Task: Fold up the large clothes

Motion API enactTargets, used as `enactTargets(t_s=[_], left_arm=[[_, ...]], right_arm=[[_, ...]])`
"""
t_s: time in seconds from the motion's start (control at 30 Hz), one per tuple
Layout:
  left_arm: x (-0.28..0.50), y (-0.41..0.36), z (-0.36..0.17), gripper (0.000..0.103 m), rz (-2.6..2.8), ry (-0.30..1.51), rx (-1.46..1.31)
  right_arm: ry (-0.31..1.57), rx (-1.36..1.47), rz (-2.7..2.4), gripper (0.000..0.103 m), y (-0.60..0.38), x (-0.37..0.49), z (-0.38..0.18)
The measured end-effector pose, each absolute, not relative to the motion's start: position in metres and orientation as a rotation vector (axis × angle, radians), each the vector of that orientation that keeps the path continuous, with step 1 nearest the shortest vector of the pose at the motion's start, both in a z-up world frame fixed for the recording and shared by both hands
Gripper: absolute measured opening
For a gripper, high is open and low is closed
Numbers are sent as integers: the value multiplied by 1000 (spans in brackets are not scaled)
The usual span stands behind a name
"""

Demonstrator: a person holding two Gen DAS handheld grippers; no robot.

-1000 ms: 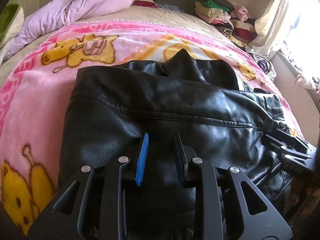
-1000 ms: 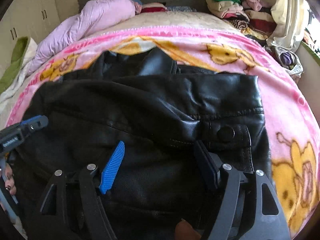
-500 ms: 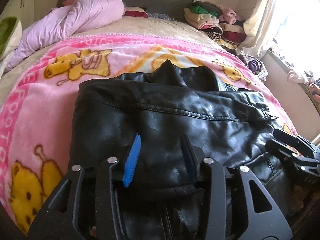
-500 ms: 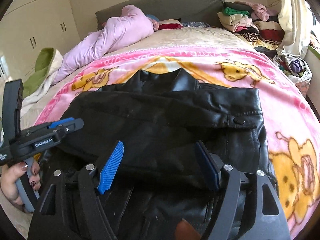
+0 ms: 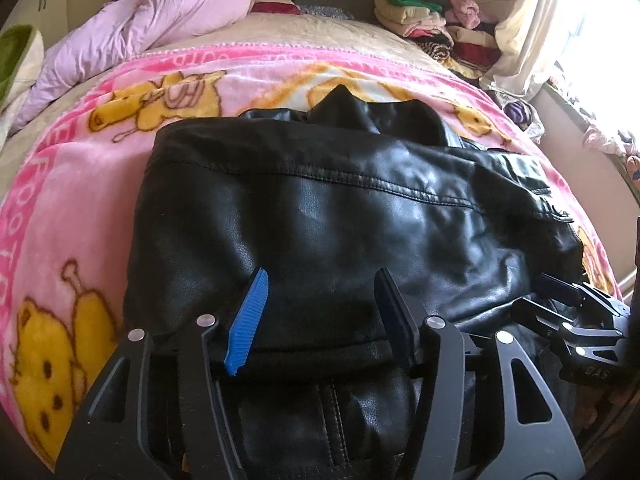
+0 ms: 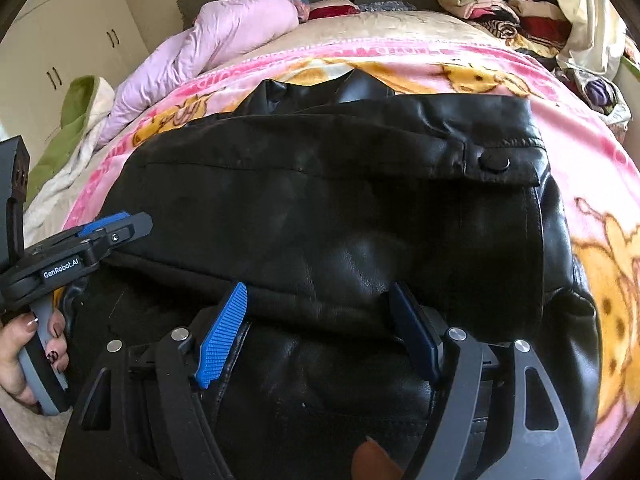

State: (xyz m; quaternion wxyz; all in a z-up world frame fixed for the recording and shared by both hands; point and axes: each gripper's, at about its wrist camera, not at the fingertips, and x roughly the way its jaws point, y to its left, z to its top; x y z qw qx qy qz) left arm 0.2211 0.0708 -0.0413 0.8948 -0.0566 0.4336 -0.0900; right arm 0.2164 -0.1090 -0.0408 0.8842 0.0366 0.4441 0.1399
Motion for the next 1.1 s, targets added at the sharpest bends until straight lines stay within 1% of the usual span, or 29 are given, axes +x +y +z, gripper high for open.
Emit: enactTargets(t_s=[0.1, 0.13, 0.17, 0.23, 0.3, 0.37, 0.4, 0.6, 1.1], left_arm=[[219, 71, -39, 54, -189, 880, -124], [217, 71, -37, 59, -188, 877, -126], [215, 70, -35, 65, -179, 869, -124], [210, 69, -31, 71, -163, 854, -110], [204, 69, -23, 78, -151, 833, -109], [197, 70, -17, 92, -137, 814, -113], [195, 71, -14, 94, -127, 807, -114], [175, 76, 0, 94, -72, 805, -90], [123, 93, 33, 94, -40, 753, -114]], right_arm=[[888, 109, 296, 73, -112, 211, -32], [881, 117, 298, 73, -114, 210, -29], [874, 127, 299, 76, -115, 208, -26], [864, 151, 305, 81, -118, 203, -19], [842, 161, 317, 88, -121, 198, -11], [819, 162, 310, 90, -124, 193, -4], [811, 164, 311, 91, -126, 191, -1], [770, 195, 302, 94, -139, 175, 17], [696, 214, 285, 95, -168, 123, 56]])
